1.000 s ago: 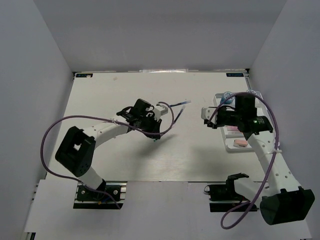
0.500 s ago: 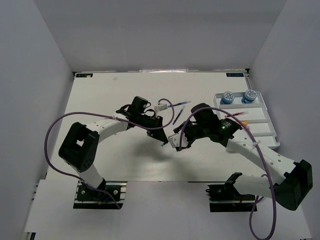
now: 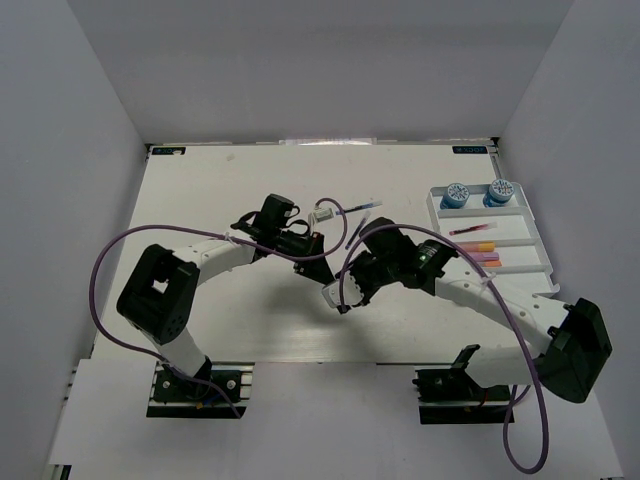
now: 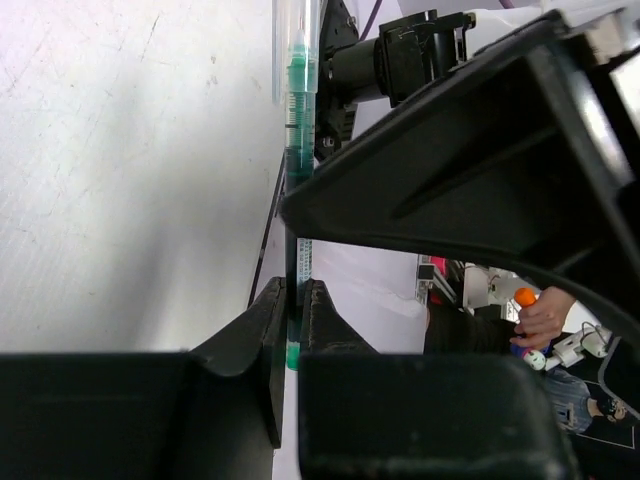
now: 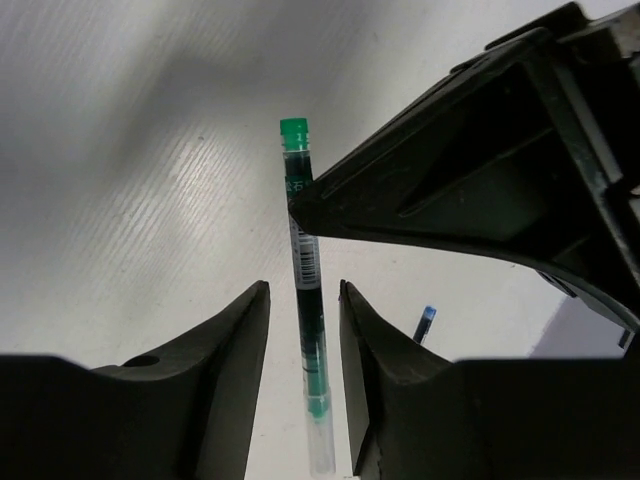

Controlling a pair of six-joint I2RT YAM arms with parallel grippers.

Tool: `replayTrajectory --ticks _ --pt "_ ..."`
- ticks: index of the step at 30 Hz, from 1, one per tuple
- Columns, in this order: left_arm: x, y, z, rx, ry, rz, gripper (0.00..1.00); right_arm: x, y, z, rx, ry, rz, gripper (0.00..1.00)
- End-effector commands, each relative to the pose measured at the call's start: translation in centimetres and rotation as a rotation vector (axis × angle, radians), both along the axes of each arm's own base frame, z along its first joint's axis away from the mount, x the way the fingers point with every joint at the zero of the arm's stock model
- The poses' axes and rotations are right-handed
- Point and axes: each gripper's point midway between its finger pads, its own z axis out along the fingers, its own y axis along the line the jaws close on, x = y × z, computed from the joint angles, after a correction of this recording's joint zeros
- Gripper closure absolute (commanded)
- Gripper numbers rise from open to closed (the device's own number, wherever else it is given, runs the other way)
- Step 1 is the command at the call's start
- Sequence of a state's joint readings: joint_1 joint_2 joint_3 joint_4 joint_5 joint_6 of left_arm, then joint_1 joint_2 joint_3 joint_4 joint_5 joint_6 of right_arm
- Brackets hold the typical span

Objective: Sort the stationery into containers

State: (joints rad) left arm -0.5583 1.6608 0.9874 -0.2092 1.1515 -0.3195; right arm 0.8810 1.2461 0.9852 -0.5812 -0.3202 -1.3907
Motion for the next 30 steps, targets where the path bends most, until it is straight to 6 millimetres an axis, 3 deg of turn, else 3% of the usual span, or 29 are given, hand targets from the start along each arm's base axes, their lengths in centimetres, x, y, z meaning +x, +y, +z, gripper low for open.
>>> replayTrajectory --ticks 1,7,8,9,10,11,14,16,17,19,20,22,23,24,26,27,29,30 --pt "-0.5 0.2 1.4 -0.053 -0.017 -0.027 1.00 0.2 0.2 -0.1 -0.016 -0.003 -0.017 0.61" --pt "-0.8 0.3 1.3 -0.055 -0.017 -0.023 1.00 0.4 0.5 -0.5 -0.016 -0.012 -0.017 0.80" --pt "-0.8 0.3 1.3 -0.054 -0.019 -0.021 0.92 0.4 0.4 -0.4 -0.017 -0.013 -0.020 0.83" --pt "-0.7 0.4 1.2 -0.047 -0.022 -0.014 0.78 0.4 0.3 -0.4 -0.018 -0.014 -0.019 0.86" --pt "-0.7 0.4 1.4 -0.047 -0.028 -0.009 0.61 0.5 0.0 -0.4 -0.022 -0.022 -0.030 0.92" --pt "-0.3 0.6 1.5 -0.044 -0.032 0.007 0.36 0.5 -0.2 -0.5 -0.029 -0.023 -0.031 0.95" --pt "1.1 1.0 1.8 -0.022 -0.068 0.058 0.02 1.0 -1.6 -1.0 -0.058 -0.048 -0.067 1.00" --pt "2.2 1.6 1.9 0.006 -0.097 0.075 0.02 1.7 -3.1 -0.9 -0.068 -0.078 -0.096 1.00" --pt "3.7 1.6 2.8 0.002 -0.143 0.094 0.02 2.7 -4.7 -1.5 -0.093 -0.083 -0.129 1.00" --pt "5.8 2.8 3.4 0.009 -0.175 0.154 0.02 3.4 -6.1 -1.5 -0.109 -0.106 -0.145 1.00" --pt "6.5 3.1 3.8 0.007 -0.184 0.173 0.02 5.0 -8.0 -1.4 -0.126 -0.120 -0.196 1.00" --pt "7.3 3.8 3.7 0.008 -0.192 0.201 0.02 6.5 -9.1 -1.0 -0.131 -0.138 -0.215 1.00" --pt "7.3 4.2 3.3 0.016 -0.182 0.215 0.02 8.1 -10.6 -0.8 -0.141 -0.139 -0.266 1.00" --pt "7.2 4.2 3.1 0.017 -0.182 0.218 0.02 10.2 -12.1 0.6 -0.137 -0.168 -0.306 1.00" --pt "7.0 4.3 2.6 0.018 -0.189 0.218 0.02 13.2 -14.8 -0.2 -0.181 -0.136 -0.377 1.00" --pt "6.9 4.4 2.2 0.025 -0.190 0.217 0.02 16.0 -17.8 -0.3 -0.213 -0.132 -0.437 1.00" --pt "7.6 4.7 1.5 0.065 -0.236 0.222 0.02 18.2 -20.3 -0.6 -0.240 -0.126 -0.473 1.00" --pt "8.0 4.8 1.7 0.081 -0.252 0.227 0.02 20.2 -23.3 -0.9 -0.262 -0.130 -0.518 1.00"
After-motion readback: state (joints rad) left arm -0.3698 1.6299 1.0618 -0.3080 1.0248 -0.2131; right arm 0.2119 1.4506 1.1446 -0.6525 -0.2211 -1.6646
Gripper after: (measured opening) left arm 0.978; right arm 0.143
